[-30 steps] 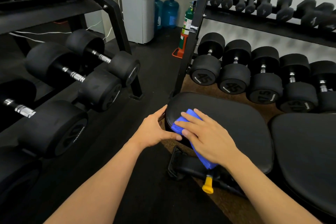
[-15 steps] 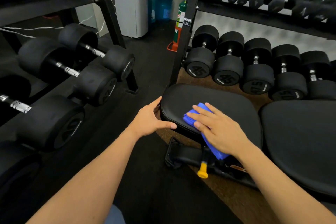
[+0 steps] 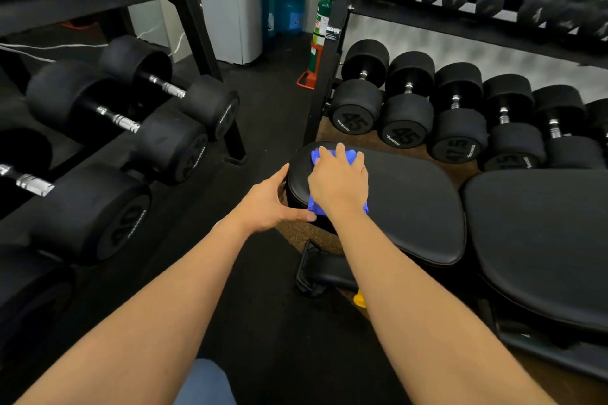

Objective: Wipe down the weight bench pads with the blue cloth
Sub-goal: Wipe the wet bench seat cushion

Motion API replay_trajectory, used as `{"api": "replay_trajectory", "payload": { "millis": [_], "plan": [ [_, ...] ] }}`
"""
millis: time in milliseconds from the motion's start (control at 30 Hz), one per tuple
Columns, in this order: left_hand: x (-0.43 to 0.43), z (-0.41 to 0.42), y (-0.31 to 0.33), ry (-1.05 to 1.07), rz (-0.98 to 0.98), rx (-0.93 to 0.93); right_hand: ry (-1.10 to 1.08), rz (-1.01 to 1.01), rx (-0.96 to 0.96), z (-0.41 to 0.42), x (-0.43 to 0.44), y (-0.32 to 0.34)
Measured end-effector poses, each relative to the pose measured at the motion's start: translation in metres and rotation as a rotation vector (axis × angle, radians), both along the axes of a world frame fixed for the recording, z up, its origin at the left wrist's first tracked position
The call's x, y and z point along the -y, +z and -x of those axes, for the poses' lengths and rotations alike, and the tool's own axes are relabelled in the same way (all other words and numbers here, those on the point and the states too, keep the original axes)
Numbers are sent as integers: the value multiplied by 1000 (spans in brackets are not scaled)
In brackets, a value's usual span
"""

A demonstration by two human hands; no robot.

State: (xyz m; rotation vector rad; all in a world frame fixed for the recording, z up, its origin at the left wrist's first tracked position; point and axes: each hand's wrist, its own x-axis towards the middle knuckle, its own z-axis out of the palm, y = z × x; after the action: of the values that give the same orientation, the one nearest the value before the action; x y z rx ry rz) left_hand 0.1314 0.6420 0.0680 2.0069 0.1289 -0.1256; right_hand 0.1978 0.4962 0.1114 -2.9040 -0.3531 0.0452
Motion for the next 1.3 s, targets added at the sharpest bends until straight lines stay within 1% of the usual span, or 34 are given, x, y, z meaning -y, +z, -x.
{"api": "replay_trajectory", "payload": {
  "millis": [33, 67, 100, 133, 167, 200, 233, 267, 300, 333, 367, 433, 500, 533, 567, 667, 733, 800, 833, 867, 933, 967, 1000, 1067, 1100, 1200, 1233, 1300],
  "plan": [
    [-1, -1, 2, -39, 7, -47, 10, -53, -44, -6, 4, 2],
    [-4, 0, 5, -58, 18, -78, 15, -160, -89, -9, 11, 10],
    [-5, 0, 8, -31, 50, -83, 15, -311, -133, -8, 22, 22],
    [-3, 2, 15, 61, 102, -56, 10, -455, -153, -6, 36, 32],
    [1, 4, 21, 202, 131, 10, -4, -552, -138, -3, 52, 40],
    [8, 5, 31, 338, 115, 113, -34, -595, -97, -4, 69, 44],
    [21, 6, 41, 427, 59, 224, -71, -583, -68, -7, 86, 46],
    [37, 5, 52, 439, -11, 326, -97, -539, -53, -9, 101, 44],
    [57, 1, 61, 388, -93, 405, -108, -466, -61, -14, 112, 37],
    [79, -5, 67, 302, -183, 445, -98, -379, -67, -18, 120, 28],
    [101, -14, 69, 223, -296, 445, -72, -300, -64, -22, 124, 18],
    [134, -32, 58, 142, -548, 328, -20, -174, -11, -29, 127, -4],
    [150, -42, 36, 146, -720, 210, 9, -84, 33, -31, 129, -16],
    [153, -40, 26, 172, -778, 194, 34, -27, 57, -31, 130, -17],
    [154, -35, 21, 198, -807, 209, 27, -21, 52, -30, 129, -16],
    [148, -9, 13, 251, -806, 367, -14, -68, 72, -29, 128, -13],
    [128, 6, 7, 230, -802, 463, 4, -52, 71, -26, 127, -9],
    [95, 5, -5, 239, -711, 535, 27, -7, 57, -23, 126, -4],
    [78, -6, -10, 271, -599, 546, 34, 29, 56, -22, 125, -2],
    [61, -21, -11, 313, -435, 505, 37, 43, 69, -20, 123, 0],
    [34, -55, -1, 351, -35, 303, 33, 74, 112, -18, 119, 2],
    [27, -69, 6, 348, 108, 201, 39, 88, 123, -16, 118, 3],
    [26, -76, 11, 353, 187, 131, 41, 103, 126, -16, 118, 2],
    [35, -73, 17, 410, 154, 110, 50, 121, 123, -16, 117, 2],
    [44, -64, 14, 463, 78, 140, 48, 126, 127, -16, 117, 2],
    [91, -11, -3, 570, -275, 305, 38, 108, 122, -21, 117, 1],
    [104, 5, -9, 563, -332, 350, 39, 107, 120, -21, 117, 1],
    [102, 6, -8, 501, -362, 380, 39, 105, 116, -23, 118, -2]
  ]
}}
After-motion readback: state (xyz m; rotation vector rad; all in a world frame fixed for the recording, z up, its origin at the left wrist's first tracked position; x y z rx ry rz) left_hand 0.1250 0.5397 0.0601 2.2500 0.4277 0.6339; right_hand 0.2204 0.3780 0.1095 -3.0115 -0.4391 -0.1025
